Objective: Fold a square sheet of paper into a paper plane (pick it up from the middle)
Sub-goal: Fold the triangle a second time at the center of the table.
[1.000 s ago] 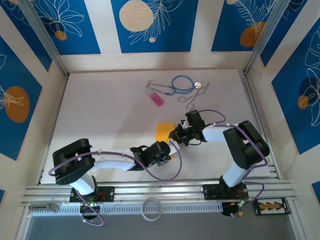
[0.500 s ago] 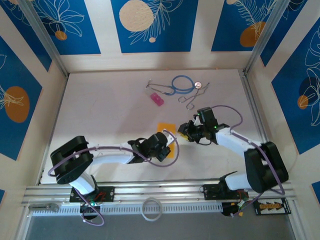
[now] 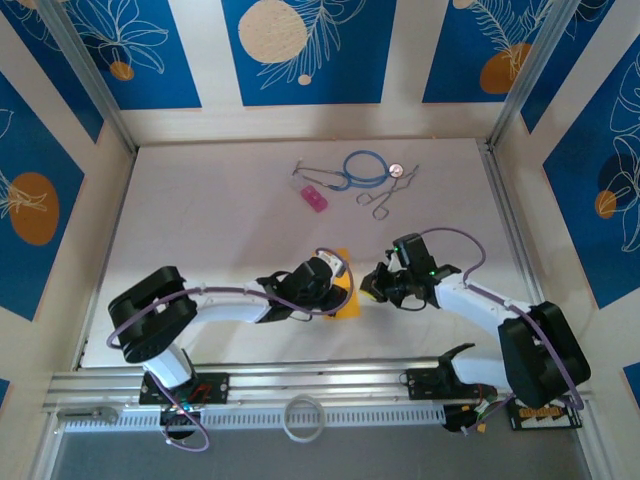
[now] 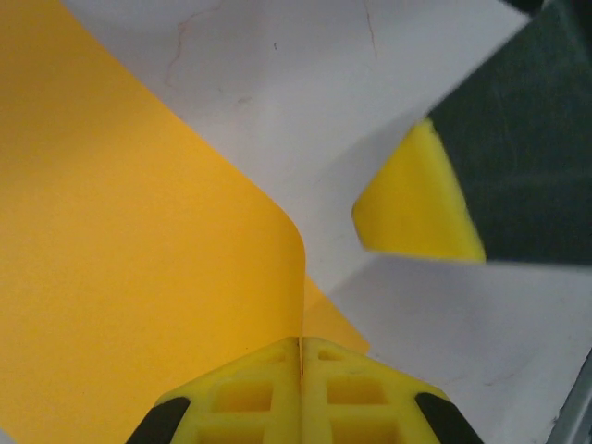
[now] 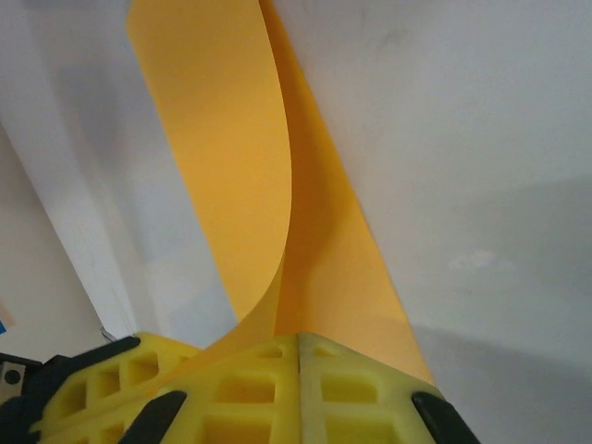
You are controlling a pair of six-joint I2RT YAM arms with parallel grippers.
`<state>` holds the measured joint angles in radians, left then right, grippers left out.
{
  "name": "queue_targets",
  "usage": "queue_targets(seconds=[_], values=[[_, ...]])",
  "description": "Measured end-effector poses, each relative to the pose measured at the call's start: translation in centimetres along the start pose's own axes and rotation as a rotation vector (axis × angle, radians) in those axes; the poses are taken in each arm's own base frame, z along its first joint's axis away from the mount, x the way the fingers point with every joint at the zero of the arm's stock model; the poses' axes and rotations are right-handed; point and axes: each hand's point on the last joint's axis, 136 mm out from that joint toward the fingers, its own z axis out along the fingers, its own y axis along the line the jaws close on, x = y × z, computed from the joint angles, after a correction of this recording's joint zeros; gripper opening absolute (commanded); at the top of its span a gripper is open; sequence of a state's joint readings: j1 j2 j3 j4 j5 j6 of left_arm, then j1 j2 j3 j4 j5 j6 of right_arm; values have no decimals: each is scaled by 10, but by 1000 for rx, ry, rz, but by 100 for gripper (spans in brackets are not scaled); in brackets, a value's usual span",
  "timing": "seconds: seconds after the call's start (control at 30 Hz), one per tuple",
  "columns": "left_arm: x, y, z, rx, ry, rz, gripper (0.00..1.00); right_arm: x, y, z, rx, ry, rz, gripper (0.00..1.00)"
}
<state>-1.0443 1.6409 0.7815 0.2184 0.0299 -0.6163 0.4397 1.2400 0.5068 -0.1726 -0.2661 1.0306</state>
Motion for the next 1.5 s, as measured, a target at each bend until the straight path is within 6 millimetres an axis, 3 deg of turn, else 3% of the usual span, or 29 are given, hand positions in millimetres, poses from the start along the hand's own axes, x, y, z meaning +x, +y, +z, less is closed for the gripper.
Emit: queue_targets(seconds=[0.43,0.7,0.93,1.23,1.5], values=[[-2,-3,2,24,-23,-83,0,21,-17,25,55,82,29,1],[2,-2,5,27,-8,-84,3,19,-27,35,116,91,43,0],[2,0,6,50,10,-95,6,17,-28,35,134,84,21,0],[0,17,7,48,23,-118,12,17,-29,35,136,84,6,0],[-2,17,5,92,43,-101,18,17,-29,35,137,85,0,0]])
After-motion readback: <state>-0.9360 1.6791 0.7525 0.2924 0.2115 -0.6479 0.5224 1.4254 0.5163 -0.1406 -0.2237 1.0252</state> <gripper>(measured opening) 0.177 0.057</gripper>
